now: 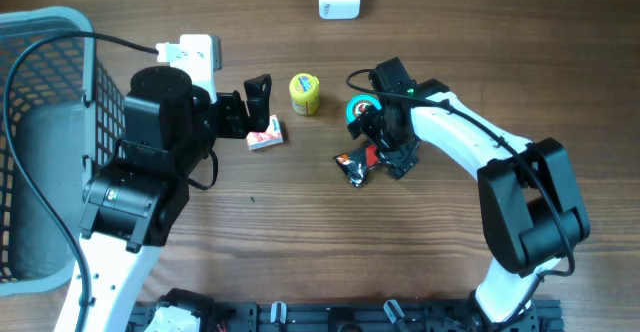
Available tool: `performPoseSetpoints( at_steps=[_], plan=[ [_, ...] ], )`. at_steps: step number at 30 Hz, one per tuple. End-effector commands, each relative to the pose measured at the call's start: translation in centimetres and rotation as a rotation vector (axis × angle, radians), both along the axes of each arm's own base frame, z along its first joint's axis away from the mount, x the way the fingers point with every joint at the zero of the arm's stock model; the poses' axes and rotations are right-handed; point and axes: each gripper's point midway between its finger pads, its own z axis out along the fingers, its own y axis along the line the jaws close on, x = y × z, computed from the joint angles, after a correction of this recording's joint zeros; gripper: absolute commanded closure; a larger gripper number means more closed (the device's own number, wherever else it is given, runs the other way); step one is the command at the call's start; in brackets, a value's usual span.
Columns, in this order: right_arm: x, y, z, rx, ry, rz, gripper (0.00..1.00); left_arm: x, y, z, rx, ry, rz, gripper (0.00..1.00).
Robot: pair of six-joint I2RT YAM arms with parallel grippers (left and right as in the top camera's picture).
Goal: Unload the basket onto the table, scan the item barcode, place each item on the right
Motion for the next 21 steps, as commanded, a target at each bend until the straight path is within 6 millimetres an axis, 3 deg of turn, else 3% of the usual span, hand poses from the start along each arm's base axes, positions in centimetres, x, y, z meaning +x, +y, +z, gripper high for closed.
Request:
performPoseSetpoints(
  at_steps=[1,4,8,13,21],
  plan=[
    [0.8,-0.7,-0.3,-0.063,-0.043,0.061,0.1,-0.1,0.5,1.5,0.01,-0.041,0.011,0.0],
    [0.8,-0.8,-0.3,-0.066,-0.047,0.066,0.15,-0.1,0.5,1.4,0.01,-0.041,0.011,0.0],
    [0.2,-0.8,-0.4,-0.074,-0.024,0.064,0.13,-0.2,0.5,1.3,0.012,-0.034,0.011,0.0],
    [-0.3,-0.4,-0.5,-0.087,-0.011,0.049,0.04,-0.3,0.6,1.1,0.014,-0.025,0.01,0.0],
    [0.0,-0.5,-0.8,-0.126,-0.031,0.032,0.07,-0.9,0.7,1.8,0.009,-0.045,0.01,0.0]
  ],
)
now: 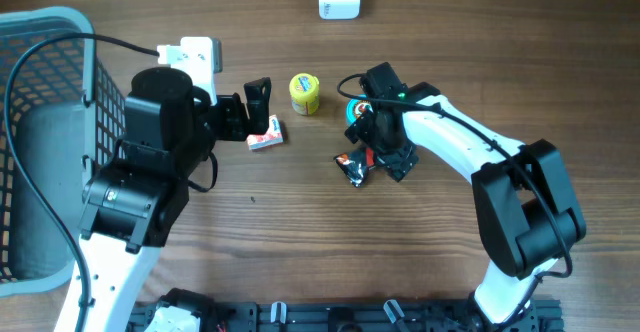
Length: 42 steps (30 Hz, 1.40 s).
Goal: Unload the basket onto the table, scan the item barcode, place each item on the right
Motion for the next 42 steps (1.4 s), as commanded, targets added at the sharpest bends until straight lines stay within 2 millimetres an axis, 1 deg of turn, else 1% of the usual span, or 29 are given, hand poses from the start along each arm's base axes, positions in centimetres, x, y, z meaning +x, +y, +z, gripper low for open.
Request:
performPoseSetpoints(
  at_steps=[1,3,5,7,11,17,23,25,28,32,36,38,39,40,41,42],
  plan=[
    [0.6,-0.8,-0.5,-0.059,-0.015,-0.03,0.11,-0.7,0.7,2.3,0.002,-0.066,0.011,0.0],
    [0.6,-0.9,-0.5,-0.068,-0.017,-0.042,0.21,-1.1,0.8,2.7,0.0,-0.077,0.01,0.0],
    [0.6,-1.0,-0.6,-0.073,-0.016,-0.051,0.26,-1.5,0.9,3.1,-0.004,-0.088,0.011,0.0],
    [0.6,-1.3,-0.6,-0.086,-0.017,-0.051,0.25,-2.0,1.0,3.5,-0.007,-0.102,0.011,0.0],
    [0.7,-1.3,-1.0,-0.086,-0.029,-0.054,0.14,-2.5,1.2,3.6,-0.006,-0.101,0.011,0.0],
    [0.4,-1.3,-1.9,-0.073,-0.027,-0.06,0.13,-2.7,1.3,3.3,-0.002,-0.084,0.011,0.0],
    [0.0,-0.8,-3.4,-0.057,0.012,-0.055,0.14,-2.8,1.3,3.3,-0.002,-0.084,0.011,0.0],
    [-0.3,-0.7,-3.9,-0.054,0.032,-0.051,0.2,-2.8,1.3,3.3,-0.002,-0.084,0.011,0.0],
    [-0.9,-0.6,-4.7,-0.051,0.066,-0.042,0.26,-2.8,1.3,3.2,-0.002,-0.083,0.011,0.0],
    [-1.1,-0.4,-4.9,-0.038,0.077,-0.029,0.27,-2.8,1.3,3.2,-0.002,-0.083,0.011,0.0],
    [-1.1,-0.2,-4.8,-0.029,0.068,0.037,0.28,-2.8,1.3,3.2,-0.001,-0.083,0.011,0.0],
    [-1.1,-0.2,-4.8,-0.028,0.063,0.067,0.25,-2.8,1.3,3.2,-0.001,-0.082,0.011,0.0],
    [-1.1,-0.2,-4.8,-0.028,0.063,0.074,0.16,-2.8,1.3,3.2,-0.001,-0.08,0.011,0.0],
    [-1.0,-0.2,-4.8,-0.026,0.058,0.093,0.09,-2.8,1.3,3.1,0.0,-0.078,0.011,0.0],
    [-1.0,-0.1,-4.8,-0.024,0.054,0.107,0.05,-2.8,1.3,3.1,0.001,-0.077,0.01,0.0],
    [-1.0,-0.1,-4.8,-0.024,0.052,0.116,0.05,-2.8,1.3,3.1,0.001,-0.076,0.011,0.0]
  ],
)
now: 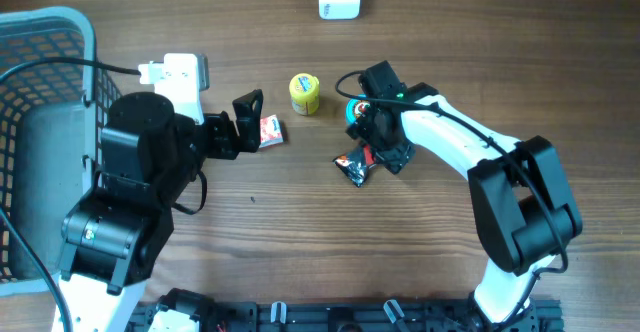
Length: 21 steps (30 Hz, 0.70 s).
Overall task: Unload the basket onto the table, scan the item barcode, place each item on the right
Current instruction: 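Grasp the wrench package with the right gripper and lift it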
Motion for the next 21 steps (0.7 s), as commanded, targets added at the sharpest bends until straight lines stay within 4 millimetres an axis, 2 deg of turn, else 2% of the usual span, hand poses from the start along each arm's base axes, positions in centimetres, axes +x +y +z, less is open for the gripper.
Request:
performPoseSetpoints(
  at_steps=[1,4,8,21],
  plan=[
    [-2.6,-0.5,-4.1,-0.031,0.111,0.082,0.05,-0.1,0.5,1.1,0.014,-0.029,0.011,0.0],
    [-2.7,-0.5,-4.1,-0.033,0.113,0.089,0.11,-0.2,0.5,0.9,0.016,-0.024,0.011,0.0],
    [-2.7,-0.6,-4.1,-0.034,0.118,0.077,0.27,-0.2,0.5,0.9,0.016,-0.021,0.011,0.0],
    [-3.6,-1.3,-4.2,-0.068,0.155,0.054,0.49,-0.5,0.6,0.3,0.023,0.002,0.011,0.0]
  ],
)
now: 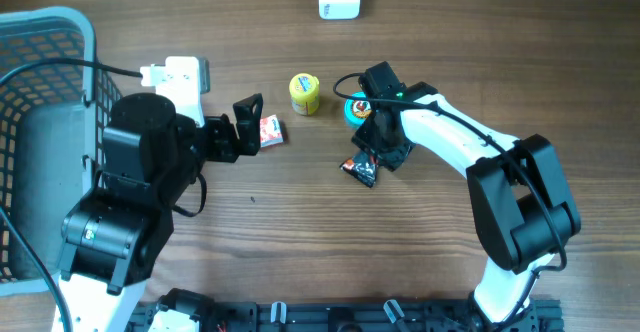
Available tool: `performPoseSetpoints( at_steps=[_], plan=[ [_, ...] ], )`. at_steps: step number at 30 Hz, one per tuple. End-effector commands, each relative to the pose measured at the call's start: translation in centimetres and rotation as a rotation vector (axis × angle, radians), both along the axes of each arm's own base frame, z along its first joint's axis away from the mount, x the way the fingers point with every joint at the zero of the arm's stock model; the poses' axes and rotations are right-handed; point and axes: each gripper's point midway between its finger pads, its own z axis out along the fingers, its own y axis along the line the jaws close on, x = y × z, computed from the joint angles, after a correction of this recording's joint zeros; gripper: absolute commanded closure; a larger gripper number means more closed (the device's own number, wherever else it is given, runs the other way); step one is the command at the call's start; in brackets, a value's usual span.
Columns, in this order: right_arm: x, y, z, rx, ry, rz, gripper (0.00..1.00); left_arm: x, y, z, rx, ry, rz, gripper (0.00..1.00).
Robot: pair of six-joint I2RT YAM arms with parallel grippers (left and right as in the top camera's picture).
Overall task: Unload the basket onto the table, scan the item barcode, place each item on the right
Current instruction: 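Grasp the wrench package with the right gripper and lift it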
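Observation:
A dark snack packet with red print [360, 170] lies at mid-table. My right gripper [372, 152] is pressed down onto its upper end and looks shut on it, though the wrist hides the jaws. A small red-and-white packet [270, 130] rests on the wood just past the fingertips of my left gripper [247, 124], whose fingers stand apart, open. A white scanner stands at the far edge of the table.
A yellow round item [304, 92] and a teal round item [355, 107] sit between the two grippers, the teal one right against the right wrist. A blue mesh basket [45, 32] fills the left edge.
The dark packet has shifted a little to the right and turned, bunched tighter under my right gripper. The left arm and the red-and-white packet have not moved.
At first my left gripper stood open around the red-and-white packet while the right gripper hovered over the dark packet. The left arm then drew back leftward, and the small packet sat turned at its fingertips. Now the right gripper has closed in on the dark packet.

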Motion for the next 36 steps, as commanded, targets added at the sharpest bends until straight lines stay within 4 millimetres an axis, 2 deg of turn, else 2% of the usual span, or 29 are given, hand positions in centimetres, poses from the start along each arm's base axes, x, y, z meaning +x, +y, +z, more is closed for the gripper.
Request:
performPoseSetpoints(
  at_steps=[1,6,21,27,30,33,36],
  plan=[
    [-2.7,-1.0,-3.8,-0.056,0.117,0.007,0.5,-0.1,0.5,0.9,0.015,-0.025,0.01,0.0],
    [-2.7,-2.1,-3.9,-0.115,0.111,0.024,0.51,-0.2,0.5,0.8,0.017,-0.018,0.01,0.0],
    [-2.1,-3.1,-3.9,-0.177,0.068,0.152,0.57,-0.2,0.5,0.8,0.017,-0.018,0.01,0.0],
    [-1.6,-2.9,-4.0,-0.168,0.042,0.212,0.66,-0.2,0.5,0.7,0.017,-0.016,0.01,0.0],
    [-1.5,-2.8,-4.0,-0.167,0.04,0.212,0.66,-0.3,0.5,0.7,0.018,-0.012,0.01,0.0],
    [-1.4,-2.8,-4.0,-0.166,0.034,0.247,0.59,-0.3,0.5,0.6,0.019,-0.01,0.01,0.0],
    [-1.6,-2.9,-3.9,-0.168,0.038,0.298,0.58,-0.3,0.5,0.6,0.019,-0.01,0.01,0.0]
  ],
)
